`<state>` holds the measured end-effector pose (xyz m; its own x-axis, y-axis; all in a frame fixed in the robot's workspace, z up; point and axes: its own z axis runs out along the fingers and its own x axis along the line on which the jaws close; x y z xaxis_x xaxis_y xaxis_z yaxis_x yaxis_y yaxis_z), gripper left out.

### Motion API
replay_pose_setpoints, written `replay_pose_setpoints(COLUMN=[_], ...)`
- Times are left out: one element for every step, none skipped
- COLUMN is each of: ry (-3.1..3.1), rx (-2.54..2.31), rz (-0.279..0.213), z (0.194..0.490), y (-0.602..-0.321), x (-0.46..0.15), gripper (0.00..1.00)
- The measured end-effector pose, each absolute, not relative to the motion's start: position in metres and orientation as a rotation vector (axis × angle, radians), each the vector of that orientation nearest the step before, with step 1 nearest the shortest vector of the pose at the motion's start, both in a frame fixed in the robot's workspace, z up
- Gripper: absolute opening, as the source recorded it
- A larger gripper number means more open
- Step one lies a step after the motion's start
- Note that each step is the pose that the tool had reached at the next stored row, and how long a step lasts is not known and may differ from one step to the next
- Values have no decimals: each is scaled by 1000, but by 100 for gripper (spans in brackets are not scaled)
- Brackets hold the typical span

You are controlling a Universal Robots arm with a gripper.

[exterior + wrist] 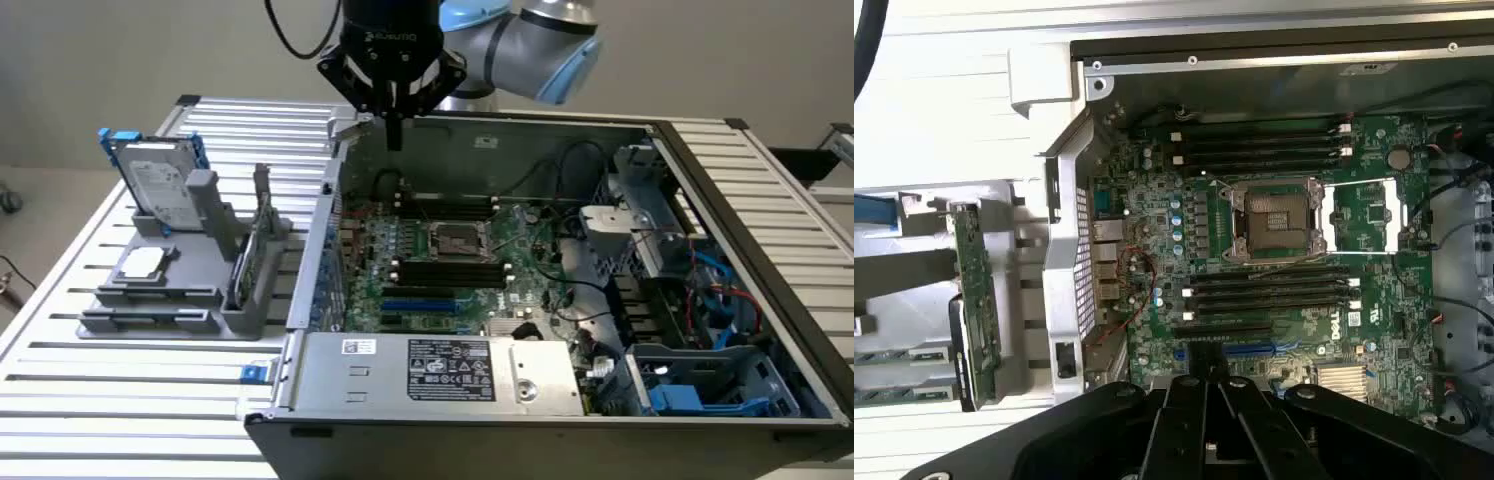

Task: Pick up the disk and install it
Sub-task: 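Reach for the disk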

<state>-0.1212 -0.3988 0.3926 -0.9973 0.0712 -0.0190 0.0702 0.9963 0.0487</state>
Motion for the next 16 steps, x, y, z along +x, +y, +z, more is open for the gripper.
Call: replay_pose_setpoints(ry=[3118, 3118, 3118, 3118, 3118, 3118, 3118, 3118, 3118, 3118, 3118, 3118, 3118, 3118, 3118, 3118], rx=[110, 110, 110, 110, 110, 110, 110, 110, 110, 110, 110, 110, 111, 110, 110, 111], rz=[75, 75, 75, 75, 75, 75, 75, 75, 75, 75, 75, 75, 75, 75, 75, 75], z=[393, 393, 393, 393, 393, 393, 393, 393, 393, 393, 393, 393, 393, 393, 393, 393], y=[-399, -399, -399, -399, -399, -399, -399, -399, -399, -399, -399, -399, -399, -399, -399, -399], x=[-121, -121, -121, -121, -121, -121, -121, -121, -121, -124, -129, -133, -138, -142, -147, -152], gripper=[11, 11, 11, 11, 11, 11, 11, 11, 11, 11, 11, 11, 11, 11, 11, 11])
